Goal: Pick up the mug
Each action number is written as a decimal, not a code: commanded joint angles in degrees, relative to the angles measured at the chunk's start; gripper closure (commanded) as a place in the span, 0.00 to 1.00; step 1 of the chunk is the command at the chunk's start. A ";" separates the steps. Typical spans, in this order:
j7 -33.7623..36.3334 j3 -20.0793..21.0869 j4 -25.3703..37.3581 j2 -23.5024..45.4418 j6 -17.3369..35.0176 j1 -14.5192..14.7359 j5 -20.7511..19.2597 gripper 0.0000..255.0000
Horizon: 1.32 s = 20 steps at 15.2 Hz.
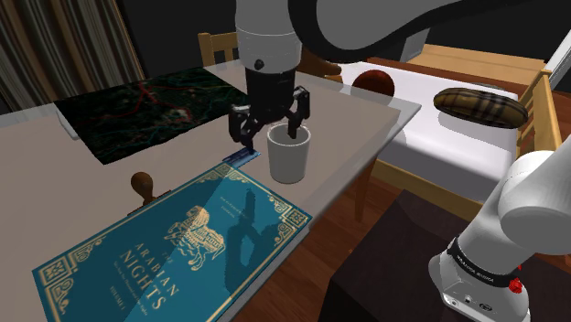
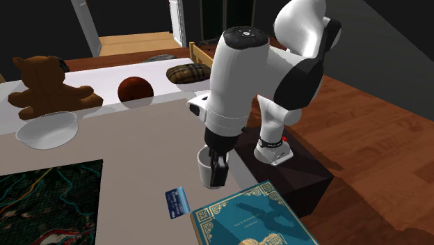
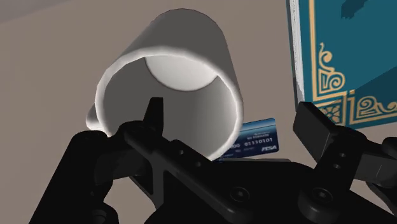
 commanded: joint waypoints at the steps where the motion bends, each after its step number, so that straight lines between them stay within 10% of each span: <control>1: 0.25 0.10 -1.42 0.15 1.55 0.02 -0.10 0.00; 4: 0.45 0.19 -2.54 0.25 2.74 0.04 -0.17 0.00; 5: 0.48 0.22 -2.47 0.27 2.69 0.05 -0.18 1.00; 20: -0.23 -0.10 1.87 0.03 -1.81 -0.08 -0.01 1.00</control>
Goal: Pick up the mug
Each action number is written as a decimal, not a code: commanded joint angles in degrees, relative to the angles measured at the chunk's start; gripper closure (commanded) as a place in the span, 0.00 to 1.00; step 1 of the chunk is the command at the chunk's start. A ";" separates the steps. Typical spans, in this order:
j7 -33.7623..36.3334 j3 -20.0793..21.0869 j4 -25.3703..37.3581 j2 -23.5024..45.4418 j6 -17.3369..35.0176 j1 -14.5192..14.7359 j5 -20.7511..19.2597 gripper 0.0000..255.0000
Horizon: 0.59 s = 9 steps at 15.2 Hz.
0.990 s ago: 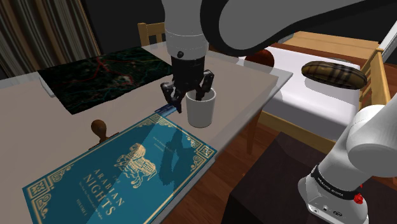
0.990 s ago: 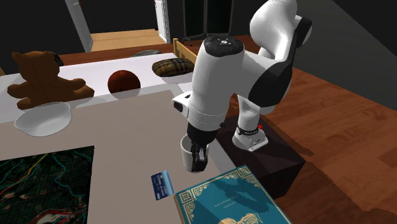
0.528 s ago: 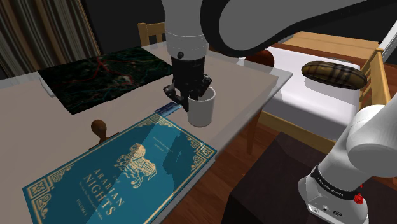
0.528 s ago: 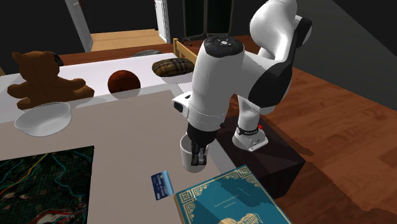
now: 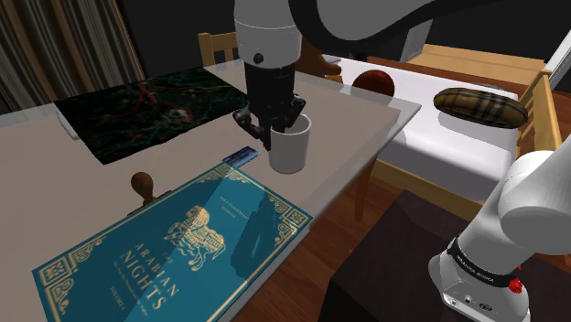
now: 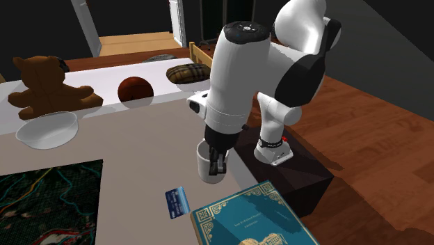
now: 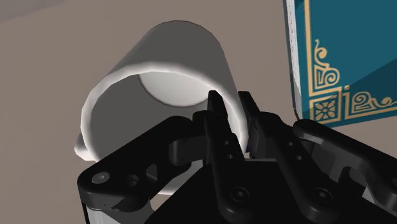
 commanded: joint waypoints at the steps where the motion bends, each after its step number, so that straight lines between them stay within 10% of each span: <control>1: -0.30 -0.15 1.53 0.00 -1.51 -0.09 0.00 1.00; 9: -0.78 -0.22 8.28 0.67 -7.67 -0.32 -0.34 1.00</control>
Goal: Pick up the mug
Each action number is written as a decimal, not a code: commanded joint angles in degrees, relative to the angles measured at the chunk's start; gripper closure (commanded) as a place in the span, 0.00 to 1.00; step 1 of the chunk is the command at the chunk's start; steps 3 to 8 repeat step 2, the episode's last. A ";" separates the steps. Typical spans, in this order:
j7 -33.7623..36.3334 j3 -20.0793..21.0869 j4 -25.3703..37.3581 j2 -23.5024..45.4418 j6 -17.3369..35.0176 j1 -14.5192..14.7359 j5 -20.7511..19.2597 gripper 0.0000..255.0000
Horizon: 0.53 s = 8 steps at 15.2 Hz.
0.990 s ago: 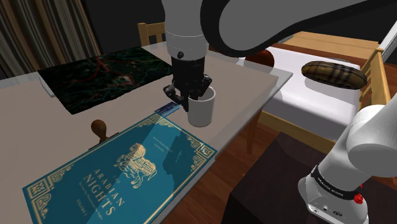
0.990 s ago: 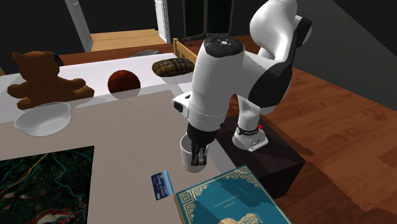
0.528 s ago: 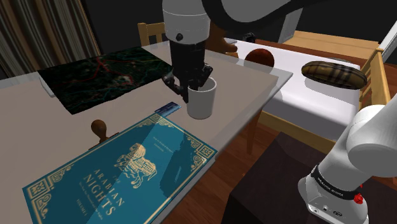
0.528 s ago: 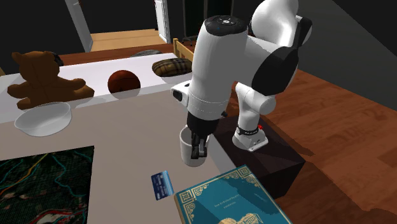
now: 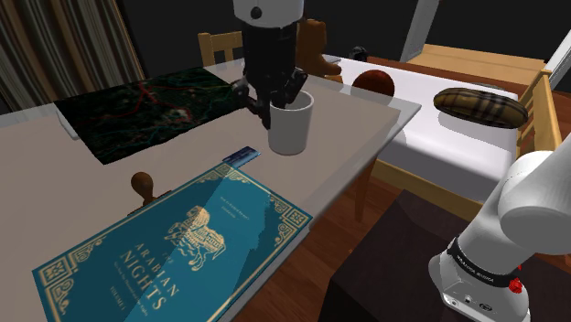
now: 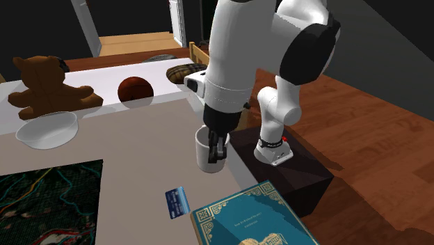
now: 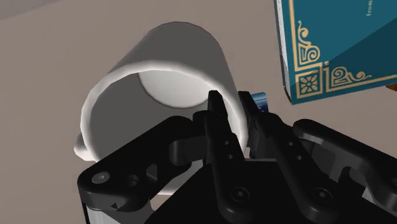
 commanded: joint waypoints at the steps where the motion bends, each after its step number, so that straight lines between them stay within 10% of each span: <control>1: -0.06 0.00 1.02 0.15 -0.90 -0.04 -0.08 1.00; 8: -0.06 0.01 1.03 0.16 -0.90 -0.04 -0.09 1.00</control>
